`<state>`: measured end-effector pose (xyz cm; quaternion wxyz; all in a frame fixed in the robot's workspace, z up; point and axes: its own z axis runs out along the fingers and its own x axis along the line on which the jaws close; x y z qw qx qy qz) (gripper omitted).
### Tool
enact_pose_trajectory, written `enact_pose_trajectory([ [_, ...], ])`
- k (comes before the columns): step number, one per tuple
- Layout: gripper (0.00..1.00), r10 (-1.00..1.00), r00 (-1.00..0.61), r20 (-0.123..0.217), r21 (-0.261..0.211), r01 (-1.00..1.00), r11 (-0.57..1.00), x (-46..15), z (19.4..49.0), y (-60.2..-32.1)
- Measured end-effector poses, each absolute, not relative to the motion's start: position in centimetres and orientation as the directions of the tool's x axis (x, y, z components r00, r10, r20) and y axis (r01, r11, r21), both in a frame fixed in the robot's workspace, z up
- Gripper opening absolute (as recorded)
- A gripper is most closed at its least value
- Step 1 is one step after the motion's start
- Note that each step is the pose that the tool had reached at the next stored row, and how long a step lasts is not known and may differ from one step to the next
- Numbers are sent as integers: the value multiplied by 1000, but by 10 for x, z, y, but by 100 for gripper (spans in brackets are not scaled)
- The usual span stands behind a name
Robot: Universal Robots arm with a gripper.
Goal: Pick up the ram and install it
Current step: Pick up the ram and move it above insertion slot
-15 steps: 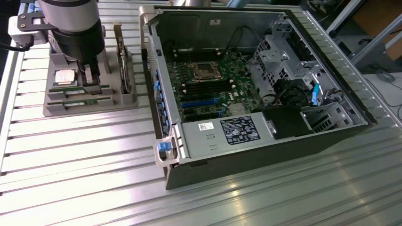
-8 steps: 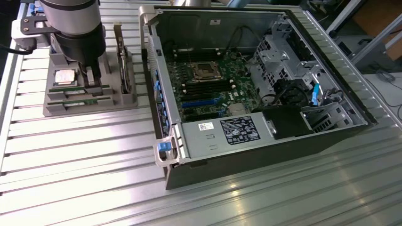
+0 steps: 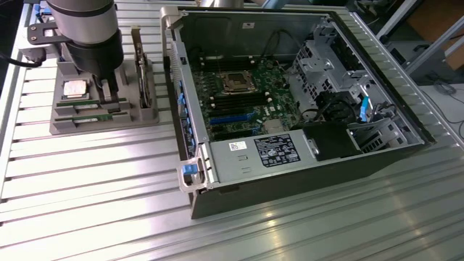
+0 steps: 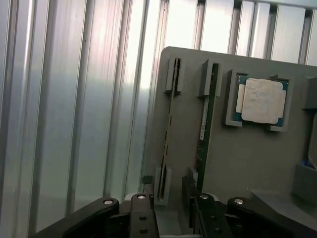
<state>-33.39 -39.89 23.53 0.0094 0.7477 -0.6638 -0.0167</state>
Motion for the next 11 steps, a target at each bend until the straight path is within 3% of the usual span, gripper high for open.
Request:
enact_pose_trajectory([
  [11, 36, -992, 128, -13, 36, -991, -129, -334, 228, -399],
])
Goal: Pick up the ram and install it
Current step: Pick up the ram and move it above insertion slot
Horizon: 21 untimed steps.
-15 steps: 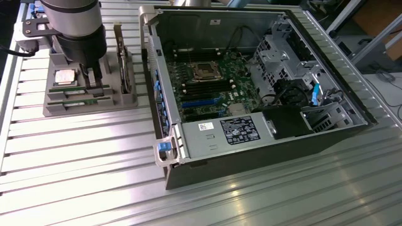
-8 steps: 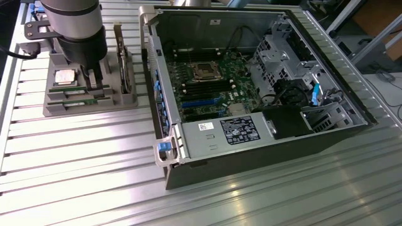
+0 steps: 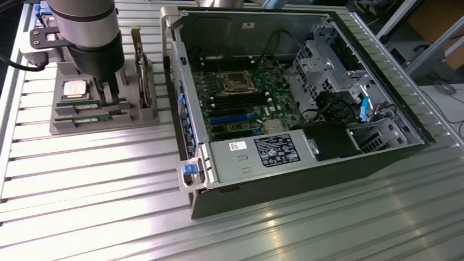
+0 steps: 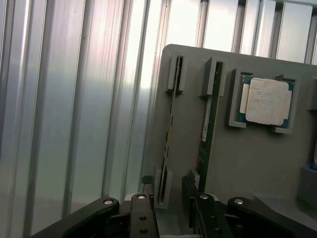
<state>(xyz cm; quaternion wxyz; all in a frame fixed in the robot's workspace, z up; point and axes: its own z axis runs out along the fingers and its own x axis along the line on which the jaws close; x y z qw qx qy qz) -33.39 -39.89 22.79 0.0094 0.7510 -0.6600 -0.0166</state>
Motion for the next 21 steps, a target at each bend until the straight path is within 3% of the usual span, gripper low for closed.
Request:
enact_pose_trajectory([
  [21, 36, -989, 148, -12, 36, -988, -148, -334, 213, -399],
])
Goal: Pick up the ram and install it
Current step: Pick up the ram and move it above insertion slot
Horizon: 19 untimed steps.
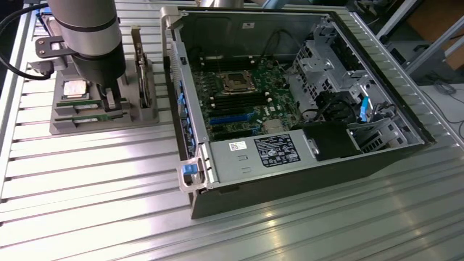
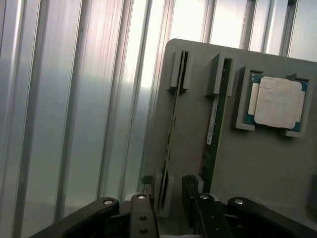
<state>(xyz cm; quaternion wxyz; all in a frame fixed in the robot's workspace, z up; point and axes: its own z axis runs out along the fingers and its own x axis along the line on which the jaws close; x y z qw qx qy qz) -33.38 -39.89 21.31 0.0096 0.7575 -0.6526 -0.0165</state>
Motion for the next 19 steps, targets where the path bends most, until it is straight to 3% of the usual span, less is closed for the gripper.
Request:
enact_pose_trajectory([
  [19, 36, -987, 162, -12, 36, -986, -162, -336, 211, -399],
])
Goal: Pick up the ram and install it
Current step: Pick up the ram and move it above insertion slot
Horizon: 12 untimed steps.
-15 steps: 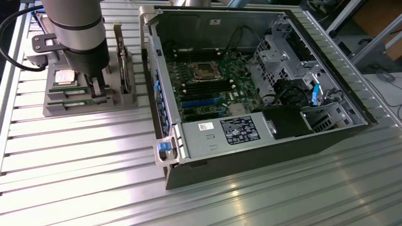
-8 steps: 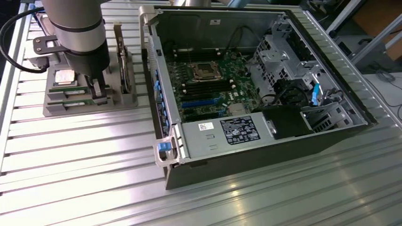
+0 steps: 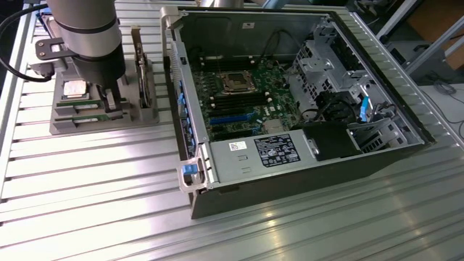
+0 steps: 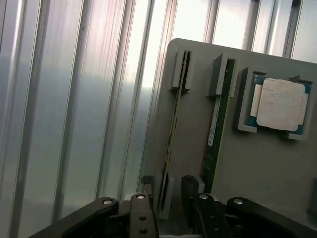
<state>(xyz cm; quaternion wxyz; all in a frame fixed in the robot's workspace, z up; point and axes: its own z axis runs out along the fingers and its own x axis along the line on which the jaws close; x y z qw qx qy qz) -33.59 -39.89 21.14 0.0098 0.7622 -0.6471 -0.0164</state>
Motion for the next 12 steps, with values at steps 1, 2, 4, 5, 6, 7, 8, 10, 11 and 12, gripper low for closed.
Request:
enact_pose_trajectory([
  [1, 36, -987, 162, -12, 36, -986, -162, -338, 211, -399],
  [2, 36, -987, 162, -12, 36, -986, -162, -340, 211, -399],
  [4, 36, -987, 162, -12, 36, -986, -162, -346, 211, -399],
  [5, 36, -987, 162, -12, 36, -986, -162, -347, 211, -399],
  [6, 36, -987, 162, -12, 36, -986, -162, -349, 211, -399],
  [7, 36, -987, 162, -12, 36, -986, -162, -352, 211, -399],
  [8, 36, -987, 162, -12, 36, -986, -162, -354, 211, -399],
  [10, 36, -987, 162, -12, 36, -986, -162, -357, 210, -399],
  [11, 36, -987, 162, -12, 36, -986, -162, -360, 210, -399],
  [12, 36, -987, 162, -12, 36, -986, -162, -362, 209, -399],
])
